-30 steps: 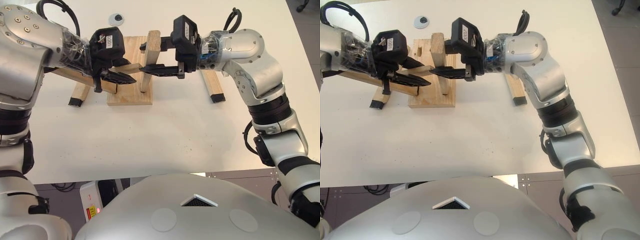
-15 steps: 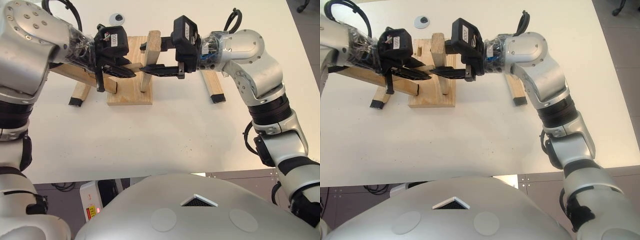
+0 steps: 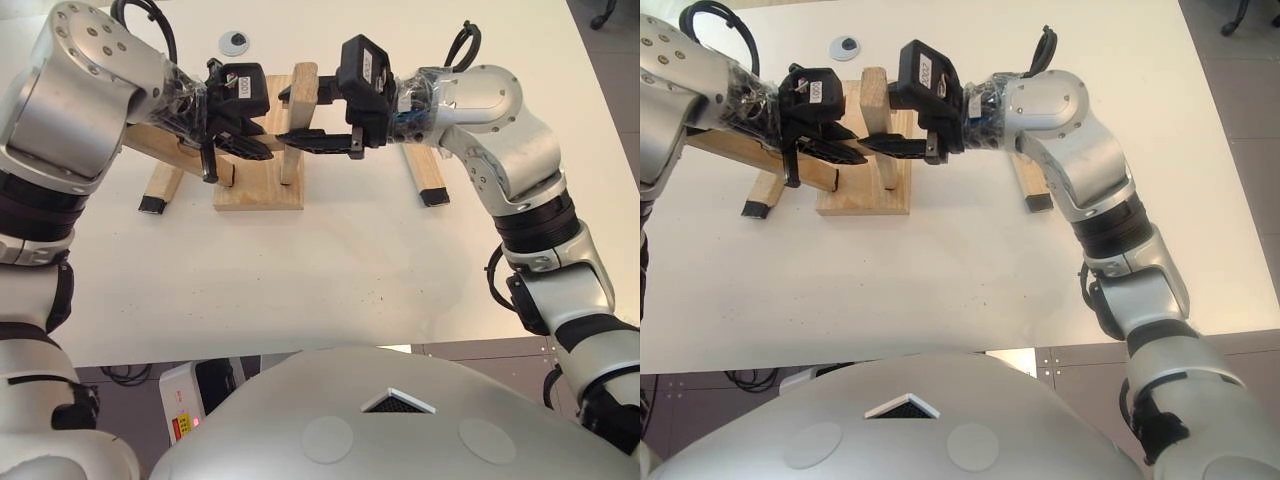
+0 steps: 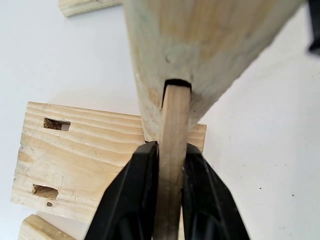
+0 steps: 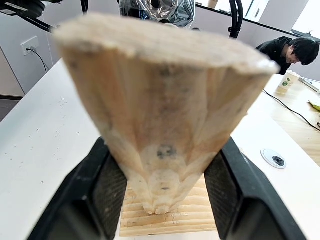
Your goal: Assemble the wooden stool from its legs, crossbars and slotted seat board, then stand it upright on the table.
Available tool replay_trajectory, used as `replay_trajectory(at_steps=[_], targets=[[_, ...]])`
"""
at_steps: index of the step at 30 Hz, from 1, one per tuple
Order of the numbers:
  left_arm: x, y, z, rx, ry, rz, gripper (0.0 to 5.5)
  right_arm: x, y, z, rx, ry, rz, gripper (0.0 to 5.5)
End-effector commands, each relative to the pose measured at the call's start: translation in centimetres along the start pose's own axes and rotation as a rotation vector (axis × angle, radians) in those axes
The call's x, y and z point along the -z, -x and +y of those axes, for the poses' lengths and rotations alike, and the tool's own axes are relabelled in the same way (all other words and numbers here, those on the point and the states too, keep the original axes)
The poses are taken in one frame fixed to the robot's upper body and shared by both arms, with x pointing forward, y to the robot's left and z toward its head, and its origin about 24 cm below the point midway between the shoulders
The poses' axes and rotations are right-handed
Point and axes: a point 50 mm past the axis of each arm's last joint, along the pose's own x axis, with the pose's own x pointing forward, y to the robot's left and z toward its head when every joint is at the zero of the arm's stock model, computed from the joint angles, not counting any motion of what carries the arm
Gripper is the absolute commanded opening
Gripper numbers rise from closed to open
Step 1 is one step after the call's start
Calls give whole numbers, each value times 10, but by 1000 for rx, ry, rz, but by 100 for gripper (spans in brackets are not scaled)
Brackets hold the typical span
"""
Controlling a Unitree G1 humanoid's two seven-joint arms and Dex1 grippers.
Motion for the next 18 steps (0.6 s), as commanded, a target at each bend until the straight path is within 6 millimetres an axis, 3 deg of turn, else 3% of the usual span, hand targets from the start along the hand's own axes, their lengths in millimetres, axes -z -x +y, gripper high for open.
replay_trajectory(at_steps=[1,8,14,16,18], targets=[[22,-32,-13,128,166,15,52,19,-24,16,-44,-52,98,203],[22,-35,-12,110,208,-27,56,19,-36,34,-89,-90,94,203],[20,-32,-8,83,194,-60,58,20,-32,27,-25,-89,101,329],[18,-24,-4,53,183,-84,58,19,-28,22,1,-81,103,335],[16,-13,-1,22,172,-105,98,20,-25,18,19,-74,105,338]])
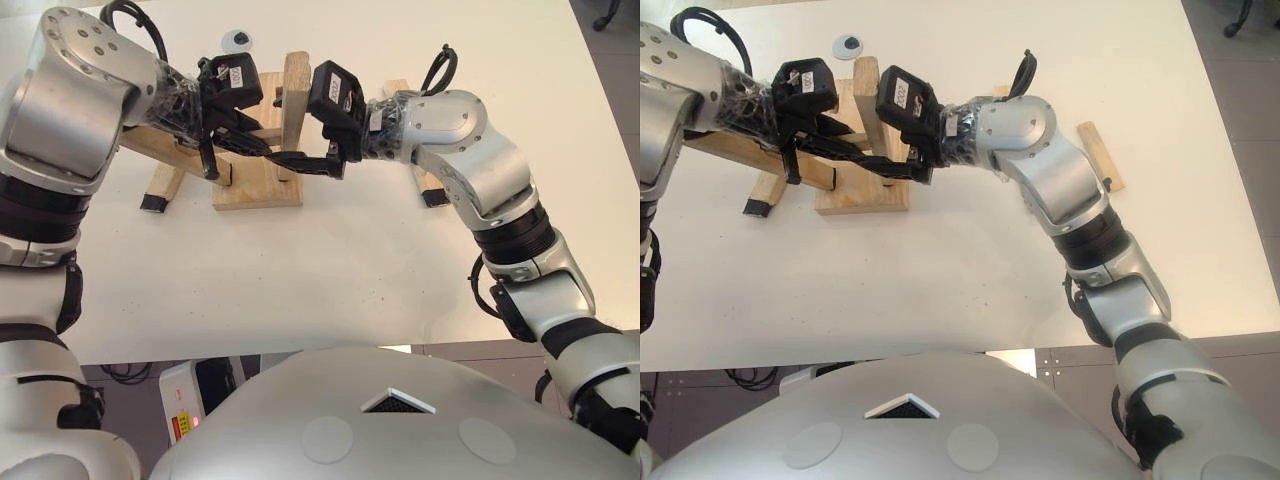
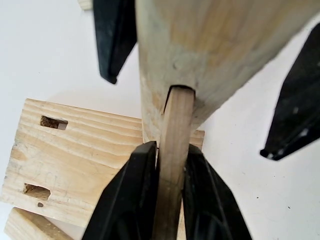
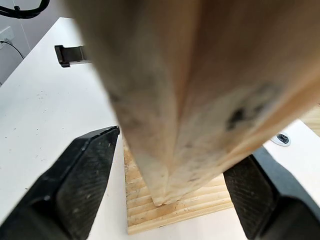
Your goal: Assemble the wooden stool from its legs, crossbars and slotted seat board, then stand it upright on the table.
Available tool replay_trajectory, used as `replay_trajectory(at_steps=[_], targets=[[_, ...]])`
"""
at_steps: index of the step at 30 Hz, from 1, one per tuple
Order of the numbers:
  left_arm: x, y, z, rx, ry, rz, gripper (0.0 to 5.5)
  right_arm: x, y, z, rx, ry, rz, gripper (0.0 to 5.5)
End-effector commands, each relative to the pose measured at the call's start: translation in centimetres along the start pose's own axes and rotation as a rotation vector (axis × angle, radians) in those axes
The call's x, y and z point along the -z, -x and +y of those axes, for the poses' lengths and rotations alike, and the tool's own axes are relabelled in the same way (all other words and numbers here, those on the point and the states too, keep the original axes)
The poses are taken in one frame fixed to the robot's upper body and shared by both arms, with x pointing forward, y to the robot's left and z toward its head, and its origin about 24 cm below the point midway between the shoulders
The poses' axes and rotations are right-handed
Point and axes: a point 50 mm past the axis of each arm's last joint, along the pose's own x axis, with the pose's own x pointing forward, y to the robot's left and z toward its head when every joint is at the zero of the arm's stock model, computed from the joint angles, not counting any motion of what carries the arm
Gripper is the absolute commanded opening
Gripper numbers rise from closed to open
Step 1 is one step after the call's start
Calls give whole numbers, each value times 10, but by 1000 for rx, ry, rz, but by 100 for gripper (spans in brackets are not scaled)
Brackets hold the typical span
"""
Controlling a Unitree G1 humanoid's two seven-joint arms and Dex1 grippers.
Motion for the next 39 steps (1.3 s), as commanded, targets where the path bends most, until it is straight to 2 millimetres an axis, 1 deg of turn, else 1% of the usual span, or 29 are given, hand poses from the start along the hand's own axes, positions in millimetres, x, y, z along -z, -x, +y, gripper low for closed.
replay_trajectory(at_steps=[1,3,4,10,14,17,19,20,22,25,27,28,29,30,31,32,33,34,35,36,37,38,39], targets=[[13,-12,-3,48,95,-51,114,7,-7,7,-49,-27,21,338],[12,-5,-2,28,75,-58,142,8,-6,6,-44,-25,24,338],[12,-1,-1,24,66,-59,147,8,-6,5,-41,-26,25,338],[8,20,2,-25,23,-71,147,12,-4,3,-20,-30,36,338],[3,33,2,-40,-51,-57,147,16,-3,2,-5,-34,51,338],[-1,36,2,-41,-89,-48,147,20,-3,2,6,-39,63,338],[-1,35,2,-46,-102,-38,147,21,-3,3,10,-39,66,338],[-2,37,2,-48,-109,-39,147,22,-3,3,9,-40,67,338],[-7,51,2,-57,-122,-68,147,24,-3,3,11,-40,78,338],[-17,80,5,-126,-106,-172,147,27,-2,4,12,-39,92,338],[-27,114,8,-223,-67,-329,147,30,0,4,15,-40,106,338],[-31,134,10,-307,-49,-430,147,32,2,3,20,-41,118,338],[-33,146,11,-360,-36,-499,147,34,4,3,23,-42,125,338],[-28,166,15,-459,21,-604,147,36,7,2,38,-52,135,338],[-17,180,19,-575,94,-694,150,39,10,-1,60,-61,144,319],[-4,187,22,-664,182,-756,134,41,13,-4,98,-72,152,312],[15,187,26,-771,293,-791,122,44,18,-10,157,-77,166,290],[35,182,27,-874,388,-775,102,47,21,-16,217,-72,183,272],[64,171,30,-1056,537,-712,86,48,24,-25,312,-55,190,254],[87,157,29,-1206,639,-628,76,47,25,-33,393,-38,184,242],[104,141,25,-1314,702,-536,58,43,25,-41,470,-27,154,223],[112,125,23,-1365,776,-512,44,38,24,-46,529,-29,123,207],[119,108,19,-1414,789,-432,21,30,19,-49,560,-29,87,183]])
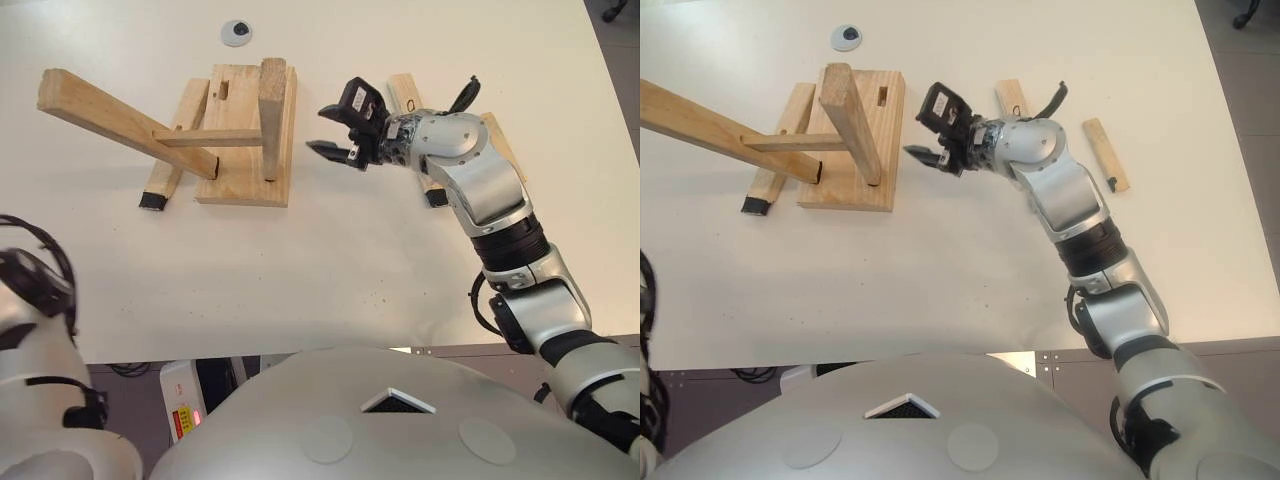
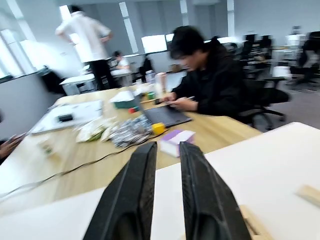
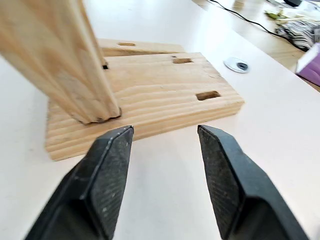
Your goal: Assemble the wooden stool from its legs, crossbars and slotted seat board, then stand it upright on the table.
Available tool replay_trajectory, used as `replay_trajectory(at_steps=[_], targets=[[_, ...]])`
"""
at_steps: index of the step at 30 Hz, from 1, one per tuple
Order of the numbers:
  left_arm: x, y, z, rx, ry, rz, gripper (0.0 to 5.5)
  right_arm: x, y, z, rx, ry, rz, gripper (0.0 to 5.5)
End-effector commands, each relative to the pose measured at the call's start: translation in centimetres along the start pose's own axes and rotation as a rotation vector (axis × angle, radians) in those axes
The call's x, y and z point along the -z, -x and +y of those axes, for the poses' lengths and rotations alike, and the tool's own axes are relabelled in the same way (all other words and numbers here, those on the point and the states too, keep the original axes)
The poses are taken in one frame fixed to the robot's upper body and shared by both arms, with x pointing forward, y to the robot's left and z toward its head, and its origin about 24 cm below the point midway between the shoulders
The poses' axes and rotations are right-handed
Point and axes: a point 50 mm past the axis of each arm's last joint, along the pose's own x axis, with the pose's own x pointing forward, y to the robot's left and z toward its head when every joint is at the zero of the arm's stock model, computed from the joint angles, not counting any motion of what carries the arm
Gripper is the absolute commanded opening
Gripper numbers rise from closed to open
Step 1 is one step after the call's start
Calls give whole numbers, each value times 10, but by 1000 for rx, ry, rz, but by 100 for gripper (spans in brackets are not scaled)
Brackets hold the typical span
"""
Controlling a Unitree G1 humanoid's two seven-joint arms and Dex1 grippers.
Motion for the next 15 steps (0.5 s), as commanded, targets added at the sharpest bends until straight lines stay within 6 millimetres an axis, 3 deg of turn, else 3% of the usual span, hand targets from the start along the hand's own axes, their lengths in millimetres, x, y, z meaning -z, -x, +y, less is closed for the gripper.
replay_trajectory(at_steps=[1,4,6,11,15], targets=[[88,5,-12,-388,25,195,6,-31,-11,-18,213,-7,-127,166],[134,12,-39,-498,133,309,0,-54,-27,6,120,30,-180,122],[147,15,-57,-552,127,326,0,-64,-35,22,53,61,-198,88],[148,-8,-79,-610,157,278,0,-69,-46,58,-85,103,-144,2],[138,-46,-86,-526,147,244,0,-65,-47,70,-143,111,-82,2]])
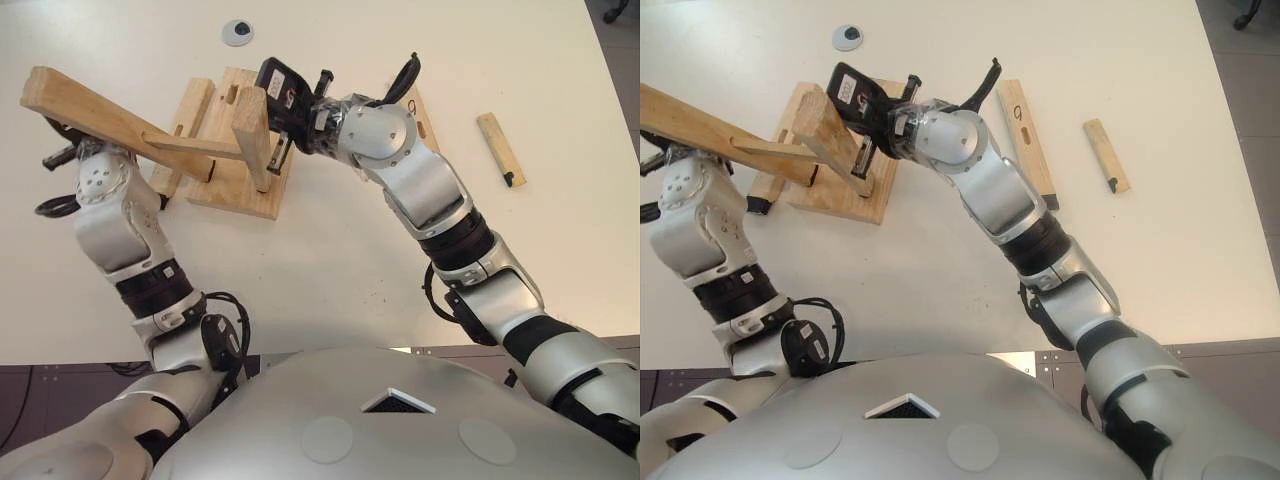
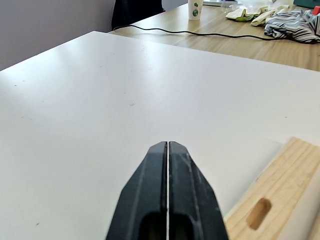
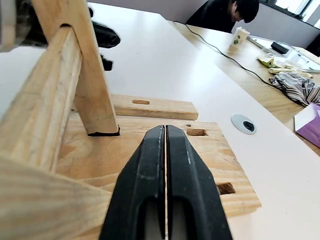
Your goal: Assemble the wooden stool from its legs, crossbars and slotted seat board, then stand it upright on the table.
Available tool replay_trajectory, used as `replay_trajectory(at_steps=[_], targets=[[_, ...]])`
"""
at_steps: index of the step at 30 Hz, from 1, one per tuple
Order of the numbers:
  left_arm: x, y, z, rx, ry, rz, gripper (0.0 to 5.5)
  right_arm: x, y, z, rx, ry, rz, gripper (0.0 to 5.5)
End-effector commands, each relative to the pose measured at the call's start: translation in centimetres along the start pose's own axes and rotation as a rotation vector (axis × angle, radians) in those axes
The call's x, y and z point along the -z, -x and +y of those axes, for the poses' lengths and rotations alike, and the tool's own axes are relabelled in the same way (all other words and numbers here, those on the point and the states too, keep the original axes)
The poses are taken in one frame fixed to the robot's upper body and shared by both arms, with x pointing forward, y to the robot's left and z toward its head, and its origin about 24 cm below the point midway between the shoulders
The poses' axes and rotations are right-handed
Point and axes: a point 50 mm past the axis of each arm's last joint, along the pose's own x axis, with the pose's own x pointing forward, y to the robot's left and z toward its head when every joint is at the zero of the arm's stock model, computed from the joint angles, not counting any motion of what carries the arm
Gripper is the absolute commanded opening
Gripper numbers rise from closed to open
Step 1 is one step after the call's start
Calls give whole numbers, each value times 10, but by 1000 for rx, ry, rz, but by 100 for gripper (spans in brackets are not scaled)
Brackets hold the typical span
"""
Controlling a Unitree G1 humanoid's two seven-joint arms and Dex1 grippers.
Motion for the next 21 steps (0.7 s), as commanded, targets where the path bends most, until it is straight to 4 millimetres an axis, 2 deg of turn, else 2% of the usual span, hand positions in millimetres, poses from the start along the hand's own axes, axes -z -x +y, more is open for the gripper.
replay_trajectory(at_steps=[1,4,6,9,11,14,16,18,21], targets=[[-19,-24,-31,93,-26,-39,0,-5,-3,14,-67,10,24,2],[-30,-47,-49,139,-52,-47,0,-3,-2,16,-93,22,42,2],[-40,-58,-51,139,-59,-73,0,0,1,12,-79,20,54,2],[-42,-66,-36,158,-39,-79,0,3,7,7,-71,14,63,2],[-39,-63,-17,202,-61,-58,0,8,14,-15,16,5,68,2],[-25,-39,7,365,-222,96,0,34,29,-72,282,30,140,2],[-10,-13,18,456,-301,235,0,62,37,-98,377,15,229,2],[7,18,9,590,-351,346,0,88,39,-103,356,-69,282,2],[23,45,-11,707,-371,432,0,109,34,-93,253,-157,303,2]])
